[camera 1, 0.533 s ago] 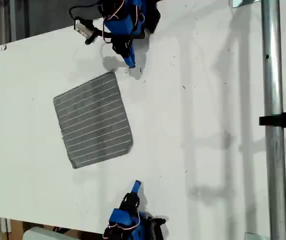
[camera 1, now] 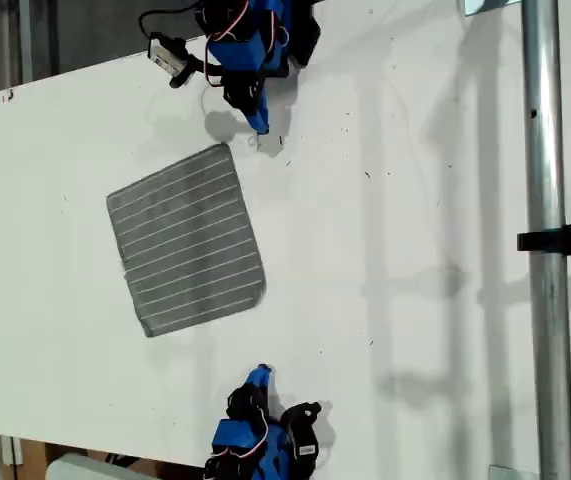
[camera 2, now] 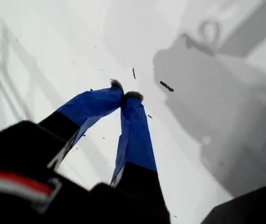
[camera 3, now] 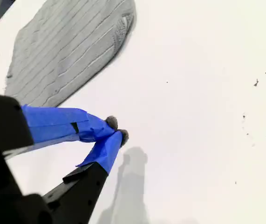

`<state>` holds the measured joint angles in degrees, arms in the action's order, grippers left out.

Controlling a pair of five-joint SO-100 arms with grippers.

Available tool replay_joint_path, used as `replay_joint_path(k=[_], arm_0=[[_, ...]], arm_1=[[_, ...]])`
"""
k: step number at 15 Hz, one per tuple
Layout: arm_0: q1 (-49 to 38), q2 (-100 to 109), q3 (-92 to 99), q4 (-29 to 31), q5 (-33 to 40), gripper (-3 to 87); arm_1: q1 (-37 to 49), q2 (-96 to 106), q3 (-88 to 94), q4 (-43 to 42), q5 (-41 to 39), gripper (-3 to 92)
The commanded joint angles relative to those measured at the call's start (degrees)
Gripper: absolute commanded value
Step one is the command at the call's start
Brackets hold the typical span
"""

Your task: Grasp corners of a towel and fold twice.

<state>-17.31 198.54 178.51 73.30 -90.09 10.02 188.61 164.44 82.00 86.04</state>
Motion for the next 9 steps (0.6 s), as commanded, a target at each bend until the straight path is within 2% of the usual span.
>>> replay_joint_path(k=[1,6,9], arm_0=[[-1.2,0.3,0.3,0.4,-4.3,-0.1],[3.8,0.2,-1.4,-3.5,-7.7,-2.9],[5.1,-5.4,-8.9,-5.7,-8.4,-2.9]], arm_1=[[0.4,-0.2,-0.6,-0.1,-0.7,0.5],[-1.0,-0.8,-6.7,0.7,0.9,-0.3],[2.3,-9.1,-17.5,2.1,-4.0,-0.3]])
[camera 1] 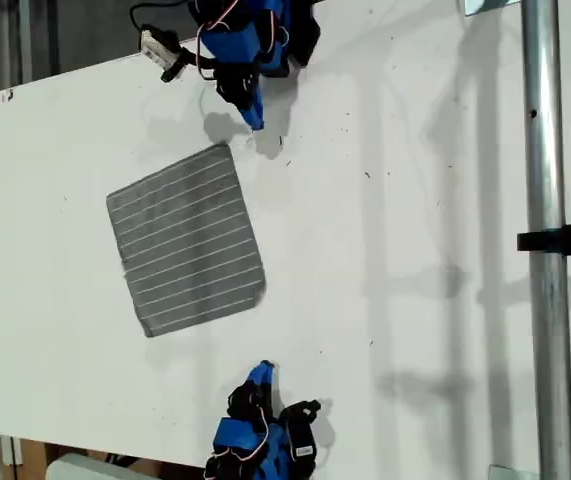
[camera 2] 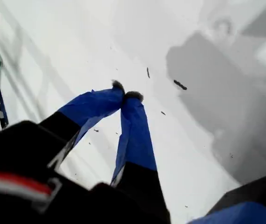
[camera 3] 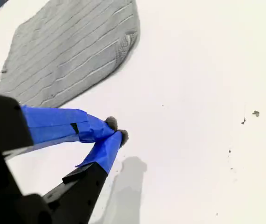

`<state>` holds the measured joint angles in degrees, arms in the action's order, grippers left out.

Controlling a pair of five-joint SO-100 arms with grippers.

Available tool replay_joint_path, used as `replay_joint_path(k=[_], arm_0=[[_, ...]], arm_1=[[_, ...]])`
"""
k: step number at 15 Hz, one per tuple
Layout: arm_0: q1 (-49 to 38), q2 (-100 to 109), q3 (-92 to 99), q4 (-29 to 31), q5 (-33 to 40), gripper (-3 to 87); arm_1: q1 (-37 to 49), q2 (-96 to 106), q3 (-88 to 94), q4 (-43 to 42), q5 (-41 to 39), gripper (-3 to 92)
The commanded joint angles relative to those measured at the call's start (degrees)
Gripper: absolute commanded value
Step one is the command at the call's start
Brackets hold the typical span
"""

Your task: Grasp corners of a towel and fold twice.

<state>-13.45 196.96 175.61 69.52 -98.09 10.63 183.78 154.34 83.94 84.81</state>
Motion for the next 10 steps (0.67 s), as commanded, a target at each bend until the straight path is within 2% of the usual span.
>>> replay_joint_path(k=[1,3,6,8,10], arm_0=[[1.6,-10.9,-10.8,-4.1,0.2,-2.9],[3.0,-31.3,-23.7,-9.6,2.5,-2.9],[3.3,-57.3,-43.2,-13.3,8.0,-2.9],[2.3,-68.9,-54.3,-12.0,11.4,-2.9],[-0.9,-77.9,-63.3,-8.3,14.2,-2.9]], arm_1=[[3.7,-8.7,-11.2,-0.5,-5.5,-0.3],[7.3,-15.7,-16.9,-2.1,-10.8,-0.3],[14.7,-32.5,-30.3,0.2,-20.1,-0.3],[20.0,-44.7,-42.5,3.0,-27.3,-0.3],[25.3,-54.7,-52.6,6.1,-33.7,-0.3]])
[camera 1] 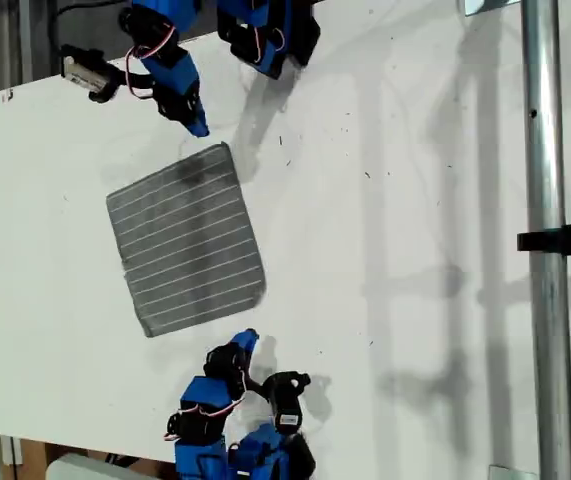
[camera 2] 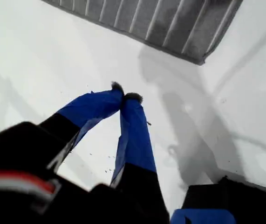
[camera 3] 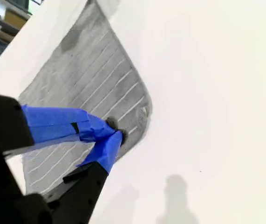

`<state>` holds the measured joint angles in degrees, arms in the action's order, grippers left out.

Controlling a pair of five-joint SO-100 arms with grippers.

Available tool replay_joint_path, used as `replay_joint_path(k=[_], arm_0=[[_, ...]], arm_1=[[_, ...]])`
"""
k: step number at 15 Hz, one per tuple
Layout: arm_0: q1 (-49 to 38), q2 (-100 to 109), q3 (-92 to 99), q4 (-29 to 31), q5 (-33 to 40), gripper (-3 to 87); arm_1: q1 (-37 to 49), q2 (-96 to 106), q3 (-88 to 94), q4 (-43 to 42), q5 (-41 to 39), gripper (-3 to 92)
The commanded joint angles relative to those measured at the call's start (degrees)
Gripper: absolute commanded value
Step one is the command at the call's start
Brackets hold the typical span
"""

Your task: Grasp corners of a towel and fold twice.

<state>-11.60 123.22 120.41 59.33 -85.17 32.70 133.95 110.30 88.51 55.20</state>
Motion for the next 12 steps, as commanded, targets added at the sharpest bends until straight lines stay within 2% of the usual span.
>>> replay_joint_path(k=[1,2,5,7,8,10,12], arm_0=[[-5.1,-7.3,-11.1,3.2,3.0,-2.8],[-6.9,-10.0,-14.8,4.8,5.4,-2.8],[-9.8,-19.5,-30.5,15.0,11.6,-2.7],[-10.2,-21.1,-34.0,16.8,12.8,-2.7],[-10.2,-21.1,-34.3,17.0,12.7,-2.7],[-9.7,-21.4,-34.2,17.0,12.2,-2.7],[-9.3,-22.0,-34.3,16.9,12.1,-2.7]], arm_1=[[5.6,-8.2,-11.6,2.2,-6.9,-0.3],[7.9,-10.7,-14.3,2.9,-9.4,-0.2],[12.2,-18.2,-22.9,6.9,-14.7,-0.3],[12.8,-20.2,-24.7,7.6,-15.3,0.8],[12.0,-20.3,-24.1,7.8,-15.3,6.8],[10.1,-19.9,-21.2,6.9,-15.7,27.9],[10.1,-18.5,-14.2,2.9,-16.4,29.2]])
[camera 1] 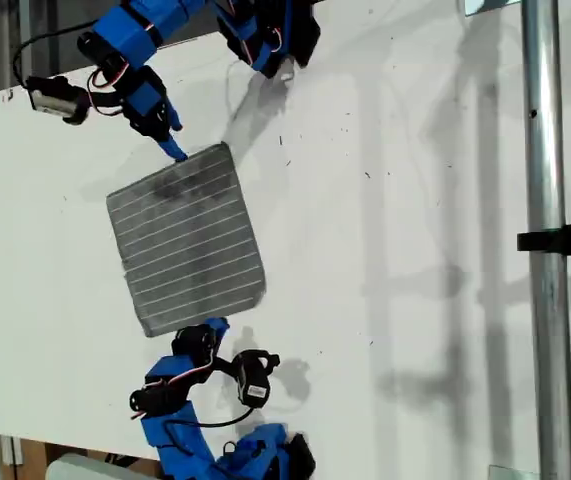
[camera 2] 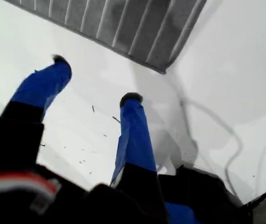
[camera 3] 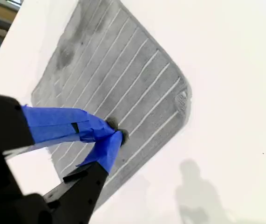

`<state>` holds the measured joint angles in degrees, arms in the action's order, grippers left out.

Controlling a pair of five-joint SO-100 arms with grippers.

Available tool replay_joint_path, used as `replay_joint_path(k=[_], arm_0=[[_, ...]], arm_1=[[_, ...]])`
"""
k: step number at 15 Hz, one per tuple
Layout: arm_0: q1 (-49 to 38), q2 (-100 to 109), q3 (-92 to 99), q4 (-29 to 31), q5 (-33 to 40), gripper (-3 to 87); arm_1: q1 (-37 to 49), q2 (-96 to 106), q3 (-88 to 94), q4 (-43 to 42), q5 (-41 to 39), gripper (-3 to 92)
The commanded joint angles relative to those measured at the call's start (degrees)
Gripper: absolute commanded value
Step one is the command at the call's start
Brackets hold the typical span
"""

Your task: Grasp corners of a towel and fold twice.

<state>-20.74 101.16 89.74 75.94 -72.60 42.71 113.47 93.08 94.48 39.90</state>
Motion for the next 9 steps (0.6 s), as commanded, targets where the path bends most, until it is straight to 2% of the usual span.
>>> replay_joint_path(k=[1,5,9], arm_0=[[0.1,-0.1,-3.6,0.2,-0.6,-2.7],[1.0,-0.6,-3.5,0.3,-0.7,-2.7],[1.3,-1.0,-3.2,0.3,-1.1,-2.7]], arm_1=[[0.7,3.4,9.3,-7.5,-2.0,29.6],[4.3,3.3,29.4,-25.8,-6.1,30.1],[4.7,-3.9,33.6,-36.4,-7.2,30.0]])
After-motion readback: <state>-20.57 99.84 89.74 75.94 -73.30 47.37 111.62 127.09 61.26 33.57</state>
